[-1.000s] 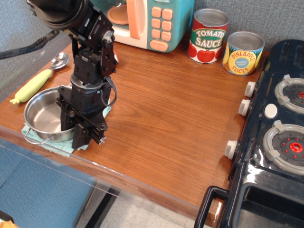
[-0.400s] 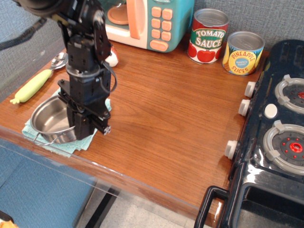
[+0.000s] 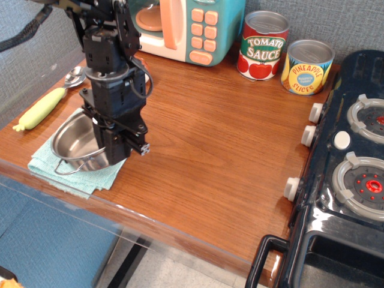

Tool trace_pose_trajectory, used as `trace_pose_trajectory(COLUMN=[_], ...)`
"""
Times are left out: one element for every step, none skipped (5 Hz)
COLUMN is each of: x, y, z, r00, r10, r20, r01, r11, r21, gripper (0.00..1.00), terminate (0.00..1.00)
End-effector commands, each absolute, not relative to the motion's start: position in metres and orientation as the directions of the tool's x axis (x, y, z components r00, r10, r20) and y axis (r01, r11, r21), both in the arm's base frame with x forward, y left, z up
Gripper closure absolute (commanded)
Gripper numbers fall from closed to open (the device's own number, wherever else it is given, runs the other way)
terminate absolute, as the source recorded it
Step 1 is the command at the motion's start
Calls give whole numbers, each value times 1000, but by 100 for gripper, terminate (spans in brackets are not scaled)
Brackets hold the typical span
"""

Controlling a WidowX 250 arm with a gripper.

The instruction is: Place the metal pot to the right of the mushroom.

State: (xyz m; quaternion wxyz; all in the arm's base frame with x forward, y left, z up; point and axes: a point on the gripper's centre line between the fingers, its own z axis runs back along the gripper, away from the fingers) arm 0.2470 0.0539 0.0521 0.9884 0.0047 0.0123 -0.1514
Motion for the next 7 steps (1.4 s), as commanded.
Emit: trace_pose_trajectory(x=[299,323,340,359,374,382,386], y=[24,7,-2,-4,-3,-1,1], z=[76,79,72,56,47,46,45], r00=[928,921,920,927,928,930,929], r10=[-362,-371,-375,-368,-366,-359,-360], r20=[94,117,111,72,67,82,85], r01=[364,374,376,368,366,360,363], r11=[931,927,926,930,931,933,932], r21=[-6,0,11,6,3,-3,-10], gripper=[100,100,100,100,100,100,100], terminate=[0,0,0,0,0,0,0])
